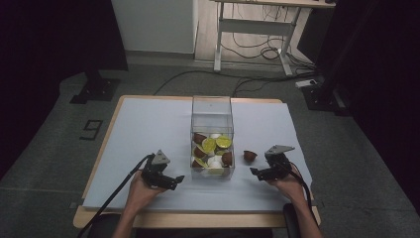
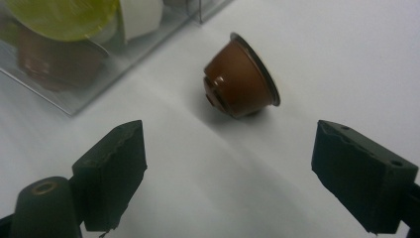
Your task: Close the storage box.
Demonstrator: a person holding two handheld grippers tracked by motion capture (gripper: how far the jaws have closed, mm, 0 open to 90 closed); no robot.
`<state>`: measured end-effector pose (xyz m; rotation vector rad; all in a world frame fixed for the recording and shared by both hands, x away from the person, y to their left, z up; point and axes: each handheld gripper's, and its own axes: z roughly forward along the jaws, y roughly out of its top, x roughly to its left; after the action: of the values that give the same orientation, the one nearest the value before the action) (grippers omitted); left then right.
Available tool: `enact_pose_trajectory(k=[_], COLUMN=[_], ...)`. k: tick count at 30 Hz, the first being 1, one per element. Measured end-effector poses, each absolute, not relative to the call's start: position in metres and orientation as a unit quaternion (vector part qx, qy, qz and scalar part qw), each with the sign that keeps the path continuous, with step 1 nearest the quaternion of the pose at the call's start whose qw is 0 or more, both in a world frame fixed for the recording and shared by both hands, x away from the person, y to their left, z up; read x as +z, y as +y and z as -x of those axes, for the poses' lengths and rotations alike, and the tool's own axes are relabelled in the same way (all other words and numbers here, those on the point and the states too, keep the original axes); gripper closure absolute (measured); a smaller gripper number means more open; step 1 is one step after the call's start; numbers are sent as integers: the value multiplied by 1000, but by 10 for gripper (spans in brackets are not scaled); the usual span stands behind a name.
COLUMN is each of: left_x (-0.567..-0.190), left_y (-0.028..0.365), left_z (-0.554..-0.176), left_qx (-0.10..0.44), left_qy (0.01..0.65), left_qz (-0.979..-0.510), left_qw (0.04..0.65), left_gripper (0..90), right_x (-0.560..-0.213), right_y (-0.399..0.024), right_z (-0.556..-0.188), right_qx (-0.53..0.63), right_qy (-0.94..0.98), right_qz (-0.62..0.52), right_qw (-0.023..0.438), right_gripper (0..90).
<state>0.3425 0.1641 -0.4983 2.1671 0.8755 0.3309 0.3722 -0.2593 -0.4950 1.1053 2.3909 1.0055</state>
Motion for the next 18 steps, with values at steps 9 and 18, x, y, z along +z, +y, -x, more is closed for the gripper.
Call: enact_pose_trajectory(k=[9,18], left_x=[-488,-482], left_y=[156,145], left_z=[-341,-343], left_qx=[137,139], left_qy=[320,305], left_qz=[-848,-849], left_qw=[399,408], left_gripper=[150,208], right_x=[-487,-481], right_y=[-255,-244], right_z=[-368,-363], right_qx=[376,387], right_qy=[836,843], right_qz=[-371,-348], right_qw=[151,138], right_gripper=[183,219])
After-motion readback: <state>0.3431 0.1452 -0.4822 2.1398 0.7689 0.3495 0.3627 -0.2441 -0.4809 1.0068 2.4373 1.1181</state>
